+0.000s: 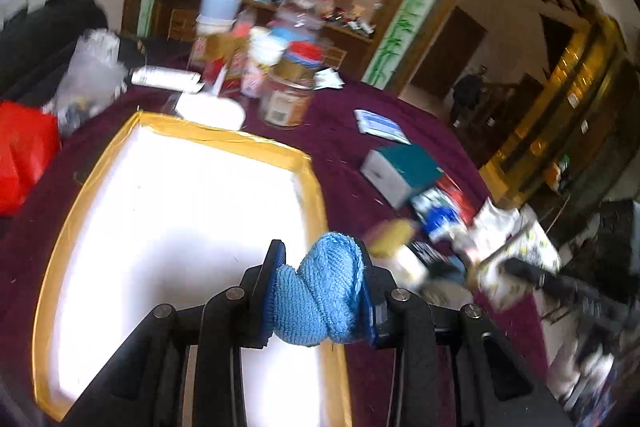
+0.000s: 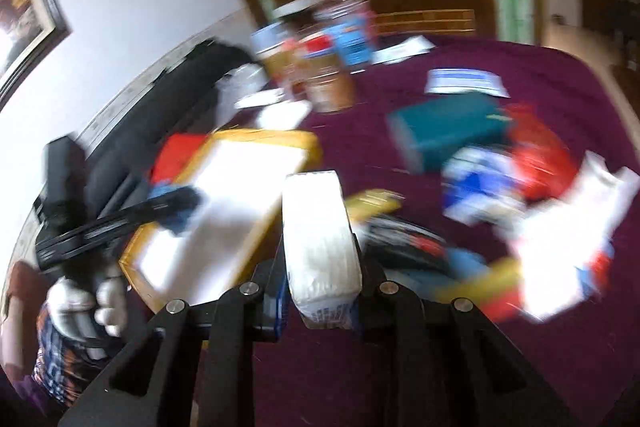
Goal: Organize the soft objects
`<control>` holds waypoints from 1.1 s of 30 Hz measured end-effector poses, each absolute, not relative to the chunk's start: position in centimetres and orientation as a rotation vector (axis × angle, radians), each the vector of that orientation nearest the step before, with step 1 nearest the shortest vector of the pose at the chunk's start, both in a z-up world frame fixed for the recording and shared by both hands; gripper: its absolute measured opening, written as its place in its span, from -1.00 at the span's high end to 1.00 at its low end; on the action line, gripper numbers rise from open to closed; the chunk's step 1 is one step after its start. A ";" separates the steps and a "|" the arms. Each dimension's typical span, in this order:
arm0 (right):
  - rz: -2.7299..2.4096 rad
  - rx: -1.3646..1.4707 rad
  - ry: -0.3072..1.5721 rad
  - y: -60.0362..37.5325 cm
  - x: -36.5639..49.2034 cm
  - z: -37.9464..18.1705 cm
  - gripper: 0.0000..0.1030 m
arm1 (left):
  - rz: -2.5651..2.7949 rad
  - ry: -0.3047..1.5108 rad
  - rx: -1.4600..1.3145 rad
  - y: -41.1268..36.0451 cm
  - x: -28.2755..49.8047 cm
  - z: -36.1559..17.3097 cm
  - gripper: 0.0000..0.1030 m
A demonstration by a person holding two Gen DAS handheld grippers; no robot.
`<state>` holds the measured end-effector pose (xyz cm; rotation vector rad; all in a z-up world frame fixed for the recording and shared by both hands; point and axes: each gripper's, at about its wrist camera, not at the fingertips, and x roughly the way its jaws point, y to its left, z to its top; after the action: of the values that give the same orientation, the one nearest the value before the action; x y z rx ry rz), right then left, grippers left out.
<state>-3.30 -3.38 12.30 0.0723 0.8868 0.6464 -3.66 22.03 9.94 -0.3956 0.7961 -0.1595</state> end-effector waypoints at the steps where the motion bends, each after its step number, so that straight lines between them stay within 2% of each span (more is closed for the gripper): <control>1: 0.672 0.065 0.905 -1.1 -2.5 12.1 0.56 | -0.145 0.809 -0.420 22.9 -2.8 9.4 0.34; 6: 0.717 0.028 1.017 8.2 2.2 9.5 0.56 | -0.079 0.834 -0.478 25.9 1.4 7.1 0.28; 11: 0.686 -0.003 1.128 13.0 7.0 6.1 0.49 | -0.043 0.827 -0.564 28.0 3.9 6.0 0.06; 15: 0.633 0.024 1.084 12.6 8.0 6.4 0.02 | -0.048 0.820 -0.606 28.6 3.4 6.2 -0.10; 18: 0.612 -0.010 0.984 10.7 6.4 8.8 -0.02 | -0.029 0.809 -0.581 28.7 1.9 7.2 -0.18; 20: 0.587 -0.041 0.918 8.7 4.6 10.3 -0.15 | -0.042 0.791 -0.562 28.3 0.4 8.3 -0.18; 24: 0.490 -0.060 0.757 2.4 -0.3 13.3 -0.19 | -0.109 0.719 -0.510 25.5 -3.0 10.7 -0.42; 26: 0.411 -0.055 0.629 -1.4 -3.8 15.1 -0.45 | -0.159 0.710 -0.479 23.2 -4.1 11.5 -0.44; 27: 0.365 -0.054 0.563 -2.9 -5.4 15.5 -0.86 | -0.179 0.709 -0.471 22.3 -4.3 11.7 -0.44; 28: 0.313 -0.049 0.492 -4.7 -7.0 15.8 -1.00 | -0.214 0.708 -0.457 20.8 -4.9 11.9 -0.44; 30: 0.232 -0.026 0.425 -8.0 -8.9 15.6 -1.00 | -0.258 0.709 -0.423 18.2 -5.6 12.2 -0.44; 33: 0.162 -0.007 0.522 -12.1 -8.3 14.6 -1.00 | -0.291 0.703 -0.331 14.1 -6.6 12.0 -0.44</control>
<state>-8.26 -12.10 14.56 -0.0073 0.5223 0.1615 -6.58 14.15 11.98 -0.3314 0.7026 -0.2911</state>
